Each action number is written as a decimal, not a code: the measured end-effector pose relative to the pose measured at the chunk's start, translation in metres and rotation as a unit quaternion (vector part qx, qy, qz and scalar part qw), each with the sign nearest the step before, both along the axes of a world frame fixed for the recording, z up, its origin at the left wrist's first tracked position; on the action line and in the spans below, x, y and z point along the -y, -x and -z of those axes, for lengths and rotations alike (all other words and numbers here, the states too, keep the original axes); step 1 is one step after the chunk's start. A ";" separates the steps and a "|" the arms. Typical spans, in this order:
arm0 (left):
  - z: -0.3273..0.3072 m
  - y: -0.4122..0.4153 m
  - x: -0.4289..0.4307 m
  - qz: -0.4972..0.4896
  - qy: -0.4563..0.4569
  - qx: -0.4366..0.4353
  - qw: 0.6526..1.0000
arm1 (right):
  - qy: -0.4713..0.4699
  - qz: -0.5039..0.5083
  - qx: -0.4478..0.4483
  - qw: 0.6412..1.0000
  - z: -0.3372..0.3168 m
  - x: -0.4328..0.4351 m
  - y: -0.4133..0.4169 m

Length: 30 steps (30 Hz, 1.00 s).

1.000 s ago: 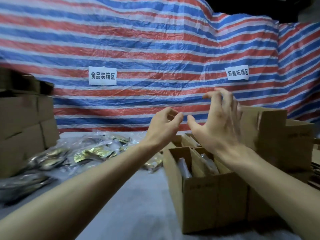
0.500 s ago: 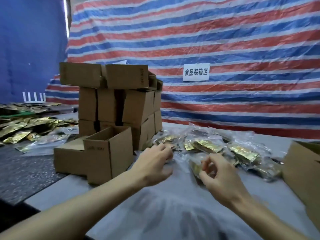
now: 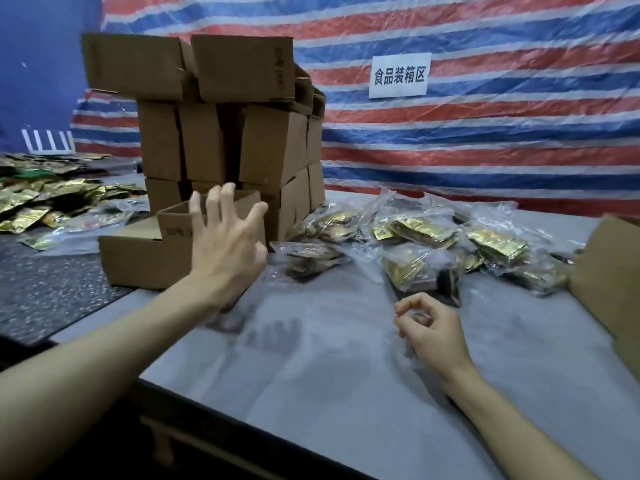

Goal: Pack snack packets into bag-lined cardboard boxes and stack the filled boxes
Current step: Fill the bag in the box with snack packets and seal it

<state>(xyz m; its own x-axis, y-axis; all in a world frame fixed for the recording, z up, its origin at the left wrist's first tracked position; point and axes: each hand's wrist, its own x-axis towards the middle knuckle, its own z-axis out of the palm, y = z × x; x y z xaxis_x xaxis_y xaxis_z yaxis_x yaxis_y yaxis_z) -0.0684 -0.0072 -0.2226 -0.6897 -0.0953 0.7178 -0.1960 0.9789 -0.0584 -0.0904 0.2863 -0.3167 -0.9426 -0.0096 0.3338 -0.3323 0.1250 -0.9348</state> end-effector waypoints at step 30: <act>-0.027 -0.118 -0.120 0.261 0.031 0.025 0.965 | 0.115 0.063 -0.081 0.988 -0.011 -0.028 0.008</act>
<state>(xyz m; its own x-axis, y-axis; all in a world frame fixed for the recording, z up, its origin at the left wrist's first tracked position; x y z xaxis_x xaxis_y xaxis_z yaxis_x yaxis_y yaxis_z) 0.0496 0.1130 -0.1956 -0.6670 0.3153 0.6751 0.3263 0.9382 -0.1157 -0.0984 0.3143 -0.3053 -0.8656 0.1974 0.4602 -0.4753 -0.0347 -0.8791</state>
